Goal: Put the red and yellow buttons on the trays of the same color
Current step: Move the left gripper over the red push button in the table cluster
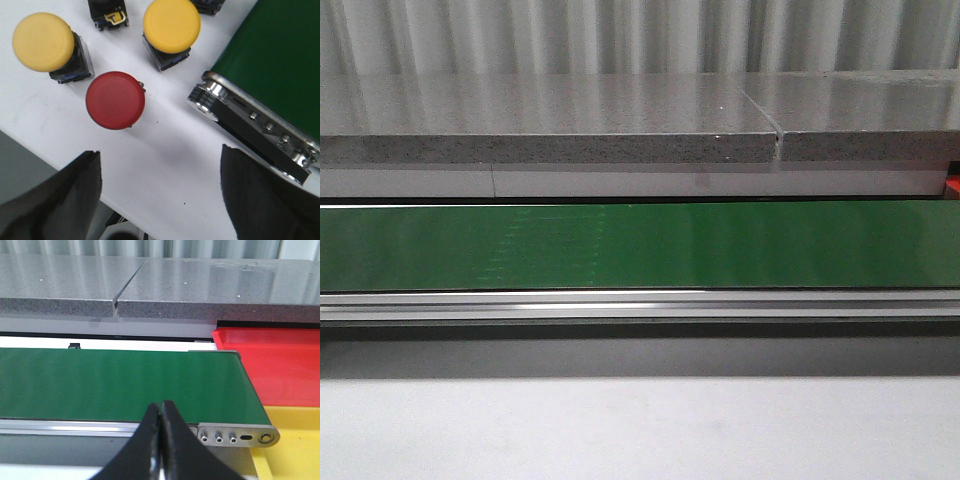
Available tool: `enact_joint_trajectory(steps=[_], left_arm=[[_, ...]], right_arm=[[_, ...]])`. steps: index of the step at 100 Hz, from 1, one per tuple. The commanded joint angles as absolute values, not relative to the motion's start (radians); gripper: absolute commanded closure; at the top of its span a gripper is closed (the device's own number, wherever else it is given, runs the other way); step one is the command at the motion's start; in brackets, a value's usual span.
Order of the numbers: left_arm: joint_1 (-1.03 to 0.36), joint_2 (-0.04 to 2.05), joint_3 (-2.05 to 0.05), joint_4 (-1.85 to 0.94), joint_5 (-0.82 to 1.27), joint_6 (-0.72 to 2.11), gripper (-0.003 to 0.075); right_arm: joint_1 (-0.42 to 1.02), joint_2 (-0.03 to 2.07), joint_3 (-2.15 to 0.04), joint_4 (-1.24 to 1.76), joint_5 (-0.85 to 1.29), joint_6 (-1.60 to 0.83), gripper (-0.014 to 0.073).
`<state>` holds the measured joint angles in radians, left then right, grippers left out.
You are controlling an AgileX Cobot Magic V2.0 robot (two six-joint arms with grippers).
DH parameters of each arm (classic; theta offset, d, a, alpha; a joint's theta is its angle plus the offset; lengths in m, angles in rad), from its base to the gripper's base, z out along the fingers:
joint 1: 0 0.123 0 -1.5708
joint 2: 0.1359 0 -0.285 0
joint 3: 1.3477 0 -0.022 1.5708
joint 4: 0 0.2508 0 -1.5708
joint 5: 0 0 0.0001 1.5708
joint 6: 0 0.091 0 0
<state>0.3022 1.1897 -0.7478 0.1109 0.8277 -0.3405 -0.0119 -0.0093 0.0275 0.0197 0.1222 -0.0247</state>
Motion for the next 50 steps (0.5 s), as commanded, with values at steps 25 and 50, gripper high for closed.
enact_joint_trajectory(steps=[25,50], left_arm=[[0.410,1.235,-0.838,0.049,0.847,-0.276,0.0228],[0.472,1.343,-0.841,0.000,0.838,-0.216,0.0228]], right_arm=[[-0.012,-0.021,0.012,0.018,0.045,-0.027,0.0700],[-0.012,-0.021,0.012,0.018,0.045,-0.027,0.0700]])
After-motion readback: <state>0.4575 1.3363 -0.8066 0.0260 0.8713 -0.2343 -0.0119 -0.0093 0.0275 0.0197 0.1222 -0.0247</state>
